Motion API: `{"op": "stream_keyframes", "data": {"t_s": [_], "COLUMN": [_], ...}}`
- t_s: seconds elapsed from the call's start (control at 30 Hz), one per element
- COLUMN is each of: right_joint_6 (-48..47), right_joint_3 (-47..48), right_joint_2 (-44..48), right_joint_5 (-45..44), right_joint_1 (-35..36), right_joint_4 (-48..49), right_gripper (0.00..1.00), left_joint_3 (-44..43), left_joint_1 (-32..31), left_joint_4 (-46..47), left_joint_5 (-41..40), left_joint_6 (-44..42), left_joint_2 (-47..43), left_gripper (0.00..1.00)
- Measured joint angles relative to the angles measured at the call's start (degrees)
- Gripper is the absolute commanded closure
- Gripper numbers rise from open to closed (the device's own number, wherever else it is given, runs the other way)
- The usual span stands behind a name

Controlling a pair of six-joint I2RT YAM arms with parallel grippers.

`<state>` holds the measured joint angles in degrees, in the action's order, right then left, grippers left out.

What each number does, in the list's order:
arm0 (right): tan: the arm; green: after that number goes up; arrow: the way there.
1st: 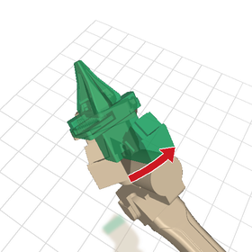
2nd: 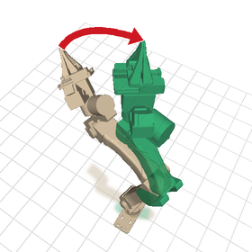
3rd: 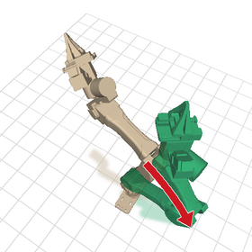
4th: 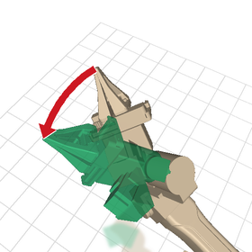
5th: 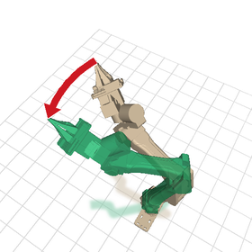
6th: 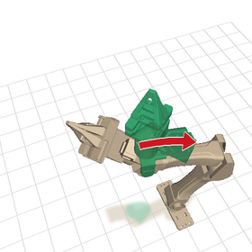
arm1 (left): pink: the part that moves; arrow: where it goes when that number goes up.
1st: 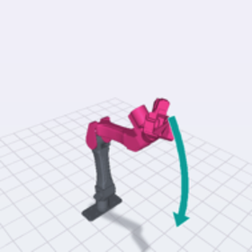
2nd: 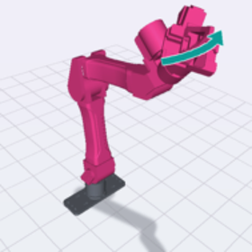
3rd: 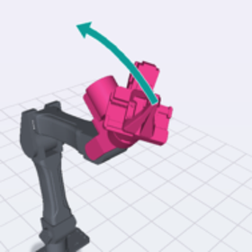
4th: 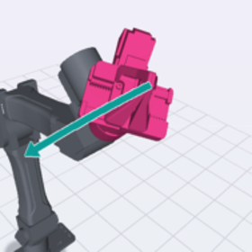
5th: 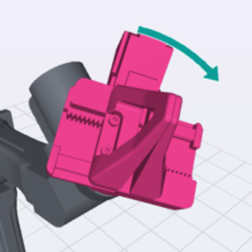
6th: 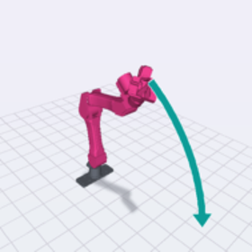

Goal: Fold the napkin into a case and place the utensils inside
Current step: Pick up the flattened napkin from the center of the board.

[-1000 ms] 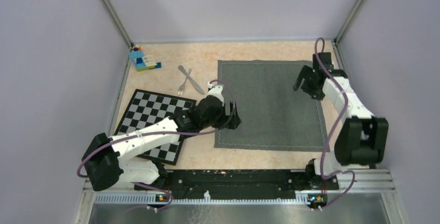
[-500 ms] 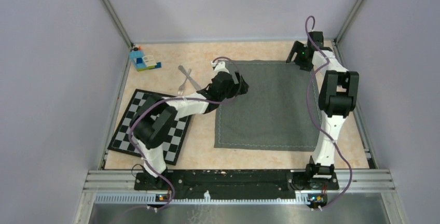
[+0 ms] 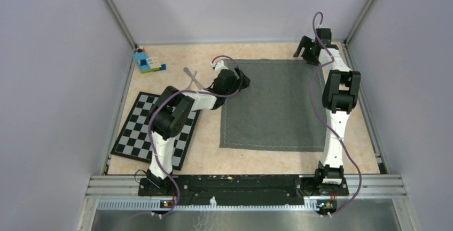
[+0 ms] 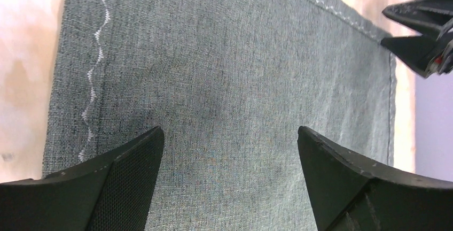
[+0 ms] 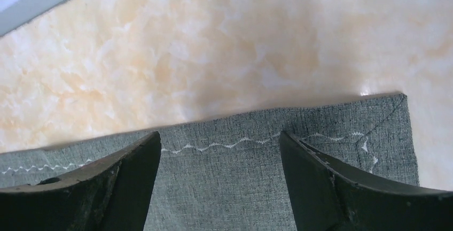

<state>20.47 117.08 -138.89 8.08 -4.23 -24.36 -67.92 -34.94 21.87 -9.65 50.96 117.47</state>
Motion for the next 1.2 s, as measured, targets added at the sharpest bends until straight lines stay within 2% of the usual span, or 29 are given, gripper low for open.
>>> {"op": "stream_keyframes", "data": {"t_s": [0.37,0.47,0.57,0.67,0.73,0.87,0.93,1.0,1.07,1.2], "right_joint_6": [-1.77,-1.86,-1.75,-1.42,-1.18,1.14,2.47,4.13,6.45,12.07], "right_joint_3": [20.63,21.79,21.31,13.64,3.04,-22.64,-31.47,-39.39,-46.6,-57.92], "right_joint_2": [-12.96,-13.42,-12.09,-4.7,4.96,31.93,43.78,54.25,61.55,65.09], "right_joint_5": [10.27,13.11,13.35,10.34,7.1,2.8,2.49,1.9,-0.13,-8.46], "right_joint_1": [-0.07,-0.02,0.5,1.33,2.62,6.25,7.04,5.18,0.37,-9.68], "right_joint_4": [-0.59,-2.29,-5.9,-10.95,-12.48,-12.02,-11.87,-12.04,-13.64,-21.14], "right_gripper": [0.18,0.18,0.17,0.16,0.16,0.15,0.14,0.13,0.15,0.22], "left_joint_3": [-5.09,-5.09,-5.03,-4.44,-3.61,0.61,3.93,4.81,5.38,5.55], "left_joint_1": [8.15,8.76,8.46,7.96,7.82,7.78,7.78,7.78,7.78,7.78], "left_joint_4": [5.66,4.96,-0.33,-7.21,-10.67,-13.42,-14.86,-16.22,-18.86,-24.17], "left_joint_5": [5.16,8.11,12.17,16.87,20.09,28.15,32.76,34.97,37.22,38.34], "left_joint_6": [-0.76,-3.04,-5.44,-7.17,-7.63,-7.91,-8.81,-9.99,-12.39,-17.99], "left_joint_2": [5.51,5.07,1.92,-5.62,-12.33,-28.5,-37.62,-41.46,-44.98,-48.04], "left_gripper": [0.01,0.01,0.01,0.01,0.01,0.01,0.01,0.01,0.01,0.01]}}
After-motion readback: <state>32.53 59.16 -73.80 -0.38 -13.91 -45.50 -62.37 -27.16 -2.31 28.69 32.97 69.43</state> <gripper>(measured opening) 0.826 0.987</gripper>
